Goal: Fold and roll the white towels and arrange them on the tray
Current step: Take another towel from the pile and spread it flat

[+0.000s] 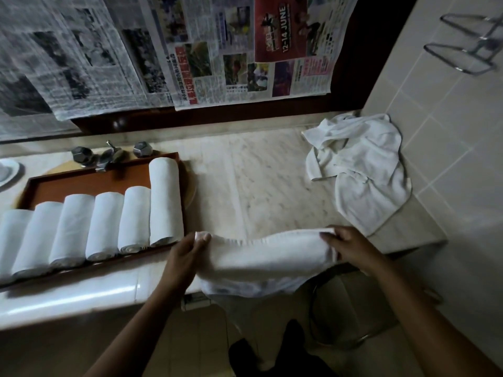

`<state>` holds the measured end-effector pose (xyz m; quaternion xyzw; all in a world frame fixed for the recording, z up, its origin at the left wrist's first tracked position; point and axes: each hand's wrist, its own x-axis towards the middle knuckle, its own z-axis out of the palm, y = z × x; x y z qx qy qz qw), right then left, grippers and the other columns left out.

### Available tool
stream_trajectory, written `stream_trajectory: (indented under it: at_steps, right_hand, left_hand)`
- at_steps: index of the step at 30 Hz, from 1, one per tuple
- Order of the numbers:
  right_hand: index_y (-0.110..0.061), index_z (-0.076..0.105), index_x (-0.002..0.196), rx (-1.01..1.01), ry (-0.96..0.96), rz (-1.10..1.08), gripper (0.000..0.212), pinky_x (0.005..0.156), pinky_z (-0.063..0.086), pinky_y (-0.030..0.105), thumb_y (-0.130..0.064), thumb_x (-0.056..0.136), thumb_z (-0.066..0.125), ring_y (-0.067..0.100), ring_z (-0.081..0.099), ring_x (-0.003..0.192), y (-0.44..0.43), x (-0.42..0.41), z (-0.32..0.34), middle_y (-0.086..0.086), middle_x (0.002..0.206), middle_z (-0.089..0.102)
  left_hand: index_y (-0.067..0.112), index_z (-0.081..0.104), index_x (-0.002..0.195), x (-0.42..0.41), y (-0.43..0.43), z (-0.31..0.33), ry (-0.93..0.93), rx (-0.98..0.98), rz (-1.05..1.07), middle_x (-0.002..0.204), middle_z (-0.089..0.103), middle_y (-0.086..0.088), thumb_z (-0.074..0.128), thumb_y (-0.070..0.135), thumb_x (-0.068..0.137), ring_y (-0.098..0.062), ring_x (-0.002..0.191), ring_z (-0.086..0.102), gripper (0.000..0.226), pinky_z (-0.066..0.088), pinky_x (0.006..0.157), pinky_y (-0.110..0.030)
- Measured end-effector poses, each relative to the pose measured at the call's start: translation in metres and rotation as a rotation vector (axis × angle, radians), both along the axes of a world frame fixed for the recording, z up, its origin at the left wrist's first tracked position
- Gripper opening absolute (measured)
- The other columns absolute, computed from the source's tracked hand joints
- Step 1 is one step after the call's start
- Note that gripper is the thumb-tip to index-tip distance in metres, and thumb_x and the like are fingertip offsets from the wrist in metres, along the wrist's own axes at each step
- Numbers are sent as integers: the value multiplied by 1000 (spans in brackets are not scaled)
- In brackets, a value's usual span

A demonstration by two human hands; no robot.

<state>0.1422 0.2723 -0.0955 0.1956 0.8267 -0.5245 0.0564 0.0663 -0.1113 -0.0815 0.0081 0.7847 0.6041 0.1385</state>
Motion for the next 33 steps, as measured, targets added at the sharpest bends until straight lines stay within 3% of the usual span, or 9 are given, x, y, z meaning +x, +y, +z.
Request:
stream_trajectory:
  at_steps: [4, 7, 11, 14, 17, 21, 24, 29, 33]
  right_hand:
    - [-20, 70, 98, 117, -177, 113, 33, 69, 50, 20, -52, 89, 73, 15, 69, 94, -3, 30, -31, -1, 96, 74]
    - [-22, 64, 104, 78, -318, 147, 11, 58, 50, 16, -31, 98, 68, 3, 62, 87, 2, 42, -35, -6, 99, 69]
    - [-19, 71, 110, 64, -319, 170, 19, 63, 47, 14, -33, 97, 69, 7, 67, 98, 23, 28, -31, -7, 105, 73]
    - [-17, 75, 97, 82, -219, 134, 13, 73, 50, 25, -29, 98, 69, 8, 71, 93, 31, -7, -18, -7, 91, 78]
    - [-22, 71, 79, 161, -124, 95, 21, 64, 48, 22, -27, 99, 67, 4, 67, 76, 32, -53, -6, -18, 71, 73]
    - [-11, 72, 92, 312, 1, 78, 37, 87, 54, 42, -47, 96, 65, 18, 70, 94, 44, -121, -12, 0, 90, 77]
    - [-4, 68, 89, 349, 72, 46, 48, 81, 50, 42, -51, 95, 62, 26, 68, 87, 51, -172, -10, 12, 86, 73]
    - [-13, 38, 62, 378, 167, 4, 53, 61, 31, 38, -38, 96, 70, 14, 45, 54, 67, -251, -7, -1, 54, 43]
    - [-19, 61, 72, 339, 279, -11, 29, 59, 39, 28, -35, 93, 73, 6, 52, 58, 81, -307, -9, -12, 60, 56]
  left_hand:
    - [4, 65, 83, 18, -19, -48, -180, -97, -80, 69, 57, -2, 64, 43, 95, -17, 68, 52, 41, 40, 62, -33]
    - [9, 65, 75, 27, -24, -64, -344, -157, -130, 65, 57, -1, 66, 40, 93, -17, 65, 53, 36, 39, 62, -30]
    - [5, 71, 83, 14, -19, -56, -397, -158, -178, 65, 56, -2, 66, 24, 99, -15, 61, 51, 25, 37, 52, -23]
    - [7, 74, 86, -20, -9, -46, -336, -132, -126, 68, 61, -4, 70, 27, 97, -20, 64, 59, 23, 49, 55, -33]
    - [11, 76, 92, -62, 5, -35, -217, -141, -25, 79, 69, -7, 70, 26, 97, -23, 75, 65, 17, 59, 67, -48]
    - [19, 77, 90, -117, 19, -22, -50, -147, 14, 75, 71, 0, 71, 36, 96, -26, 75, 66, 19, 55, 59, -48]
    - [33, 74, 75, -164, 30, -17, 22, -187, 98, 64, 68, 13, 71, 37, 95, -19, 65, 63, 20, 49, 57, -36]
    - [20, 64, 72, -232, 70, 6, 143, -213, 204, 53, 62, 20, 72, 11, 93, 1, 55, 58, 25, 41, 52, -9]
    - [15, 71, 81, -290, 84, 5, 284, -446, 237, 62, 59, 12, 74, 28, 93, -4, 59, 56, 18, 35, 50, -11]
